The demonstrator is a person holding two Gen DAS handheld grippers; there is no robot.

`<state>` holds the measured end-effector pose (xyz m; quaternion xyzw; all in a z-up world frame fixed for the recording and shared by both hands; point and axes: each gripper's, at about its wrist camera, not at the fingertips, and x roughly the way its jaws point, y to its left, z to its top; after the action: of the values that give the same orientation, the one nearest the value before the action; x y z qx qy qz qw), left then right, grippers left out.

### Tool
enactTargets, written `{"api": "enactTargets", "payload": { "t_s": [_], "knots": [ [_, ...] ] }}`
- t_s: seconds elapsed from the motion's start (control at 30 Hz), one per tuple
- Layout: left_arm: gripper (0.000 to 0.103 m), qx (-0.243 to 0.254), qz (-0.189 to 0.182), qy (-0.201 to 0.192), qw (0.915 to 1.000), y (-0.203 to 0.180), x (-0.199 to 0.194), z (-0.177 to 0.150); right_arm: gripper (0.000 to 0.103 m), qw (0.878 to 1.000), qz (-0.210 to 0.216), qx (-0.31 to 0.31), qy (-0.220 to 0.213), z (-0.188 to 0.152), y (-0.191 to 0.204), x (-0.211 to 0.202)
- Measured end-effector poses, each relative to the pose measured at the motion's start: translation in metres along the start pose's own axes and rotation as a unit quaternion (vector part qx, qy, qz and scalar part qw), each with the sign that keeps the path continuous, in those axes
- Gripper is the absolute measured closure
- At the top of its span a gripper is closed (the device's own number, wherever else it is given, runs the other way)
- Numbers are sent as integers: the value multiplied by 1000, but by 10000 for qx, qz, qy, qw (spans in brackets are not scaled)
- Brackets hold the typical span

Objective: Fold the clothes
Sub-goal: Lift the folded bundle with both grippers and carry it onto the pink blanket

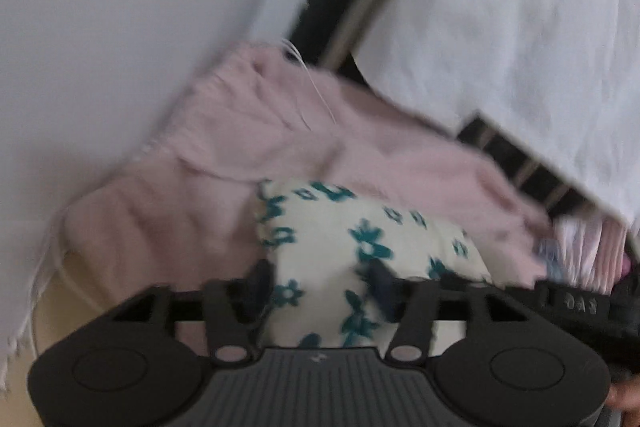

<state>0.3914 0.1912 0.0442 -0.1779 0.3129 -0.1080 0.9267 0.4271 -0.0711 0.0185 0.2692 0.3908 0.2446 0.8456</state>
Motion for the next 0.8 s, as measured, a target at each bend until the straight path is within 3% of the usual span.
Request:
{"api": "enactTargets", "payload": {
  "t_s": [0.07, 0.13, 0.17, 0.2, 0.23, 0.27, 0.33, 0.43, 0.53, 0.63, 0.7, 0.77, 0.8],
  "knots": [
    [49, 167, 0, -474, 9987, -6, -22, 2, 52, 9998, -12, -153, -133, 1, 3, -16],
    [50, 515, 236, -1013, 9932, -23, -38, 7, 54, 9945, -355, -704, -694, 5, 18, -42],
    [50, 715, 390, -1291, 9883, -33, -45, 10, 61, 9878, -512, -1064, -1013, 7, 28, -52],
    [61, 864, 514, -1369, 9855, -40, -41, 11, 87, 9808, -591, -1363, -1266, 8, 39, -59],
    [77, 969, 612, -1271, 9852, -43, -29, 9, 97, 9768, -517, -1571, -1357, 8, 48, -58],
    [82, 1074, 711, -1174, 9847, -46, -16, 7, 98, 9733, -413, -1761, -1416, 8, 58, -56],
    [91, 1282, 907, -977, 9828, -52, 9, 3, 100, 9644, -683, -2203, -1294, 7, 72, -31],
    [91, 1616, 1138, -627, 9783, -47, 40, -11, 103, 9554, -1422, -2422, -911, -6, 70, 20],
    [90, 1511, 1073, -604, 9808, -43, 31, -7, 103, 9490, -1545, -2538, -1056, -24, 57, 31],
    [90, 1388, 969, -650, 9834, -46, 7, 3, 102, 9453, -1657, -2610, -1037, -16, 73, 19],
    [88, 1417, 817, -655, 9844, -61, -20, 12, 101, 9514, -1483, -2435, -1167, -7, 84, -10],
    [85, 1601, 956, -645, 9803, -85, -53, 14, 101, 9475, -1449, -2483, -1399, -6, 98, -51],
    [77, 1639, 1005, -661, 9791, -96, -71, 9, 100, 9449, -1440, -2518, -1519, -6, 105, -72]
  ]
}}
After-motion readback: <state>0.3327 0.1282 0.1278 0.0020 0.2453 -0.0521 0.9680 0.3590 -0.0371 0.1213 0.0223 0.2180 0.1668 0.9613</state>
